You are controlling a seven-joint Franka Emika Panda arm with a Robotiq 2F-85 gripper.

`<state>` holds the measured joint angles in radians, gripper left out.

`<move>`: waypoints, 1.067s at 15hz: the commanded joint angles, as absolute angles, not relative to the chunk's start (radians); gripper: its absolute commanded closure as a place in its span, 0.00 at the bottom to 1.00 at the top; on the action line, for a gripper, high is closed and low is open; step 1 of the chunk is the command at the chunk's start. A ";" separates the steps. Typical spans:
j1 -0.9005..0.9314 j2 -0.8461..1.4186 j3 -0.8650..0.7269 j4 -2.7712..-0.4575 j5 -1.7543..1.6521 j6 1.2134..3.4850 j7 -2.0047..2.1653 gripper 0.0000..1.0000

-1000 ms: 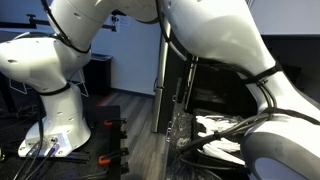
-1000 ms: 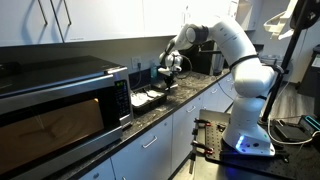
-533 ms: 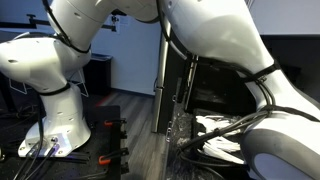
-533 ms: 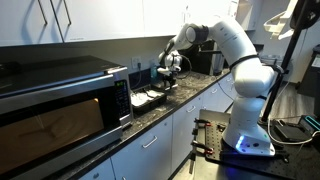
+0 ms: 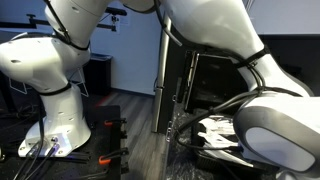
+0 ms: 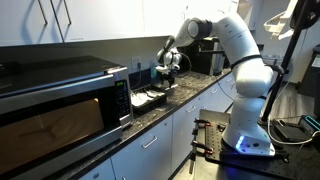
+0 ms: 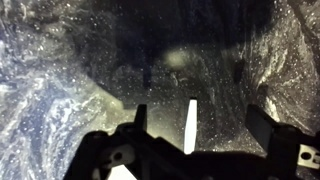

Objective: Turn the white knife 90 degrees to the right

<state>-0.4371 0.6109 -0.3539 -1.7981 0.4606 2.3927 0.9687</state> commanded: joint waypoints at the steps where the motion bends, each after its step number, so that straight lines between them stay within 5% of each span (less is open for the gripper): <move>1: -0.404 0.507 -0.354 -1.916 0.443 2.436 0.962 0.00; 16: -0.270 0.258 -0.378 -2.220 0.230 2.513 0.908 0.00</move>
<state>-0.3083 0.3523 -0.3591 -2.1142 0.2905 2.4641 0.9072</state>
